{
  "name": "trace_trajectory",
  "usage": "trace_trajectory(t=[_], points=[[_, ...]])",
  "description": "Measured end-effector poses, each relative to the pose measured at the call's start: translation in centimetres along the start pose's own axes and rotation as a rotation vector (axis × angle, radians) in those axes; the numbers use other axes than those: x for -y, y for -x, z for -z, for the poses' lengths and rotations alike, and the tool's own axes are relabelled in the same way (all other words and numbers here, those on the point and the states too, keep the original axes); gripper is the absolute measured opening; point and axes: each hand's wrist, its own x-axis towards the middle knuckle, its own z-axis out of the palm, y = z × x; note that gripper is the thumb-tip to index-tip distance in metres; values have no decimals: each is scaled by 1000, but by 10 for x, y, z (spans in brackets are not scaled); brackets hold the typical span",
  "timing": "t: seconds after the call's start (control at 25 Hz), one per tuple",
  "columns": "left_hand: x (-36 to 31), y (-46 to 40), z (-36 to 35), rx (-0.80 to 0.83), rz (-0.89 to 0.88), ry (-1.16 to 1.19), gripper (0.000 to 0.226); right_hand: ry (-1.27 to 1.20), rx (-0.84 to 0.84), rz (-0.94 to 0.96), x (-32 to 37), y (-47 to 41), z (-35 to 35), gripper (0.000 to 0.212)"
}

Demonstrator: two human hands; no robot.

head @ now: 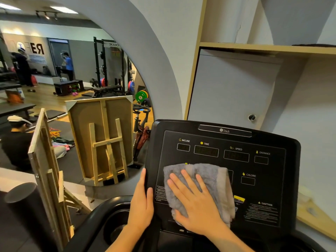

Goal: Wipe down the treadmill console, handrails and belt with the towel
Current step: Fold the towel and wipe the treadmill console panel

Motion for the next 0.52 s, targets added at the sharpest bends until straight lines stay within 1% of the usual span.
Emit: trace_trajectory(t=[0.12,0.28,0.4,0.52], points=[[1,0,-6,-78,-10,-22,61,32,-18,-168,-38,46,2,93],[-2,-6,-2,-64,-25,-31,63,107,-42,-434,-99,91,16,88],[-19,-26,-2,-73,-45,-84,66,111,-85,-638,-139,93,35,86],[-40,-55,1,-97,-78,-143,65,79,-154,-746,-162,65,51,84]])
